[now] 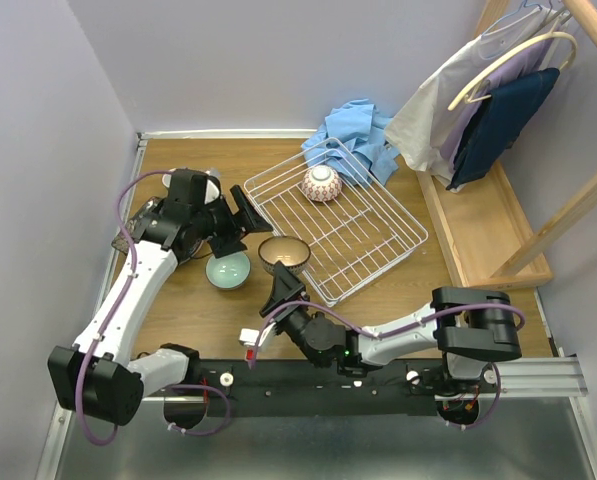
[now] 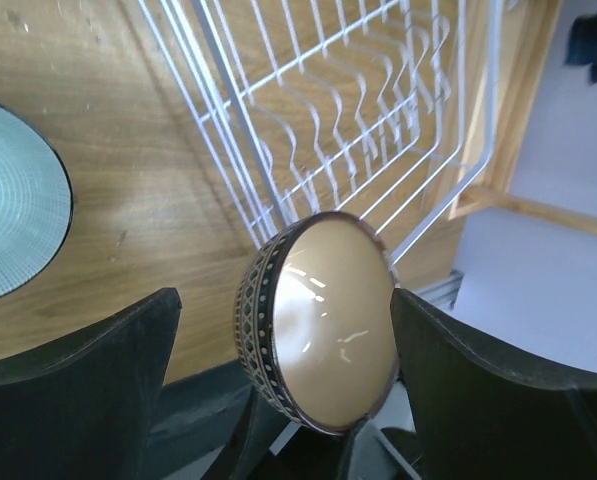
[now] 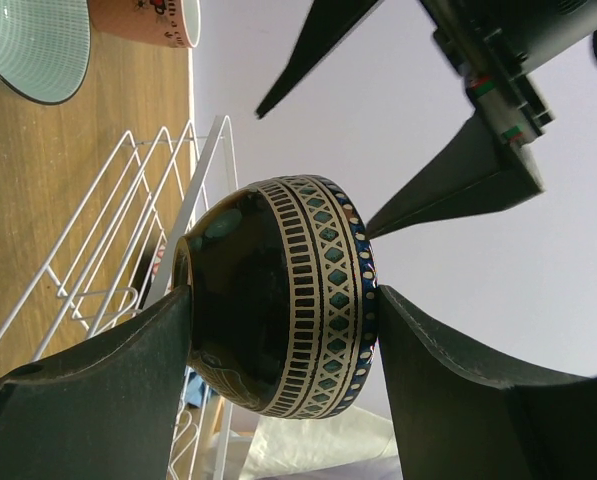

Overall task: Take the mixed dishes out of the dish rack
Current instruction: Place the bowl at the center of the board.

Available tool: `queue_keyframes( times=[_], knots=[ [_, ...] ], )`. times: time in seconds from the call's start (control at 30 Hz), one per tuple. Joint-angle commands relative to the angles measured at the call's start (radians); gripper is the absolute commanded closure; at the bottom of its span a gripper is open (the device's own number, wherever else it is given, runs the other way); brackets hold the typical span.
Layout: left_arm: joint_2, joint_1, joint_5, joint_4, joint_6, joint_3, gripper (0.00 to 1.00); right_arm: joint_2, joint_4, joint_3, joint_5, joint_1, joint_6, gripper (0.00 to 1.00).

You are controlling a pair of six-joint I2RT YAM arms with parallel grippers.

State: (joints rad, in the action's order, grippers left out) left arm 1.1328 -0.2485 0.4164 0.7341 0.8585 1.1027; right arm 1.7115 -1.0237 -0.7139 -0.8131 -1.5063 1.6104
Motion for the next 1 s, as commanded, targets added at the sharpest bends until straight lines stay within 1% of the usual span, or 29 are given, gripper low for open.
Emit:
queue_keyframes(
  times=[0.0,0.1,0.13,0.2,0.3,0.33,0.37,0.5,0.53,0.6,0.7,0.73,0.8,0.83,0.9,0.93,0.97],
  knots=[
    [0.050,-0.053,0.038,0.154,-0.111,0.028,0.09,0.008,-0.087,-0.035,-0.029,-0.019,0.034,0.87],
    [0.073,-0.083,0.012,0.192,-0.136,0.034,0.12,0.019,-0.091,-0.039,-0.032,-0.023,0.037,0.87],
    [0.076,-0.087,0.007,0.197,-0.147,0.034,0.16,0.023,-0.092,-0.041,-0.034,-0.025,0.039,0.87],
    [0.084,-0.094,-0.004,0.206,-0.153,0.034,0.18,0.028,-0.096,-0.044,-0.035,-0.028,0.039,0.87],
    [0.090,-0.103,-0.005,0.215,-0.161,0.039,0.24,0.039,-0.096,-0.041,-0.041,-0.032,0.037,0.87],
    [0.093,-0.107,-0.007,0.217,-0.165,0.042,0.30,0.040,-0.098,-0.041,-0.043,-0.034,0.037,0.87],
    [0.094,-0.110,-0.005,0.220,-0.170,0.042,0.32,0.043,-0.099,-0.039,-0.044,-0.035,0.039,0.87],
    [0.105,-0.121,-0.007,0.218,-0.176,0.028,0.45,0.048,-0.099,-0.038,-0.047,-0.043,0.042,0.87],
    [0.104,-0.123,-0.004,0.217,-0.176,0.022,0.52,0.048,-0.099,-0.039,-0.047,-0.046,0.043,0.87],
    [0.108,-0.129,-0.004,0.214,-0.177,0.017,0.54,0.050,-0.101,-0.039,-0.046,-0.048,0.046,0.87],
    [0.117,-0.140,0.004,0.214,-0.180,0.013,0.62,0.050,-0.102,-0.039,-0.044,-0.051,0.052,0.87],
    [0.117,-0.141,0.005,0.214,-0.184,0.013,0.68,0.050,-0.104,-0.039,-0.043,-0.051,0.055,0.87],
    [0.124,-0.146,0.009,0.214,-0.187,0.014,0.75,0.051,-0.104,-0.039,-0.041,-0.052,0.054,0.87],
    [0.127,-0.150,0.009,0.214,-0.187,0.016,0.84,0.051,-0.105,-0.039,-0.041,-0.054,0.054,0.87],
    [0.124,-0.150,0.004,0.209,-0.184,0.019,0.96,0.050,-0.108,-0.036,-0.043,-0.052,0.052,0.86],
    [0.121,-0.150,-0.016,0.212,-0.182,0.035,1.00,0.045,-0.113,-0.033,-0.046,-0.052,0.048,0.81],
    [0.117,-0.150,-0.022,0.212,-0.184,0.042,1.00,0.043,-0.113,-0.032,-0.049,-0.052,0.046,0.77]
  ],
)
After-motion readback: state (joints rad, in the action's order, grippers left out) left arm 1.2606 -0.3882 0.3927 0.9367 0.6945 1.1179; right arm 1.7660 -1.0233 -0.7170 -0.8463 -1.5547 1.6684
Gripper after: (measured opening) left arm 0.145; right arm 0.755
